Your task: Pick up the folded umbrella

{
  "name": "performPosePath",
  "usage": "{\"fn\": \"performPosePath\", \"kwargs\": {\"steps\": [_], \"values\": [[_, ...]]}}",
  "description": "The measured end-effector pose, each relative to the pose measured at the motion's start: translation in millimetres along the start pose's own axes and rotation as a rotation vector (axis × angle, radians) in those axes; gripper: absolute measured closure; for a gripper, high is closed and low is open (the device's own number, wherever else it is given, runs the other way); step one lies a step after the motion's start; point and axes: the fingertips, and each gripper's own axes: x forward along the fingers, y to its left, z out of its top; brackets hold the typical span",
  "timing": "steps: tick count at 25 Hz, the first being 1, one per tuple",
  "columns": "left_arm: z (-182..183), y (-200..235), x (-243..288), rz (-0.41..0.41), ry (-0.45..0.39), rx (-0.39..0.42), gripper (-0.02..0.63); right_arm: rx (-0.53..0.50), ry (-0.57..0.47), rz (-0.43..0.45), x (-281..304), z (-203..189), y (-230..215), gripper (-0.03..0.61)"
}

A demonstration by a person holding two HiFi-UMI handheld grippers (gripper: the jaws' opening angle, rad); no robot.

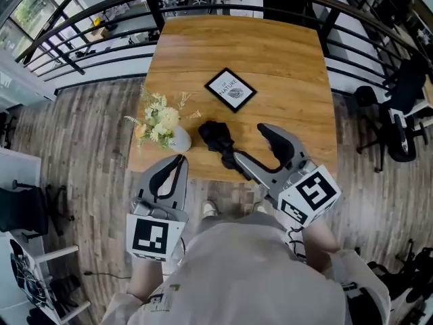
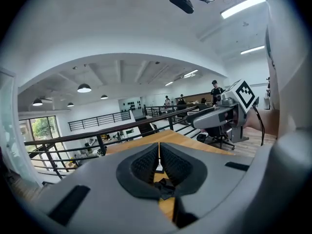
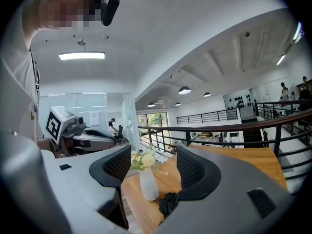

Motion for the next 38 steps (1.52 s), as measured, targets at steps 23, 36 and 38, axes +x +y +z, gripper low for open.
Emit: {"fn": "performPosePath", "kwargs": {"steps": [23, 36, 38], "values": [[-114, 30, 43, -0.045, 0.119, -0.151, 0.589, 0.043, 0.426, 0.015, 119, -162, -24, 0.24], [-211, 21, 66, -0.092, 0.316, -0.266, 0.589, 0.1, 0.771, 0.017, 147, -322, -36, 0.229], [-222, 18, 67, -0.103, 0.342, -0.275, 0.591, 0.133, 0.808, 0.001, 148, -342, -37, 0.229]]}}
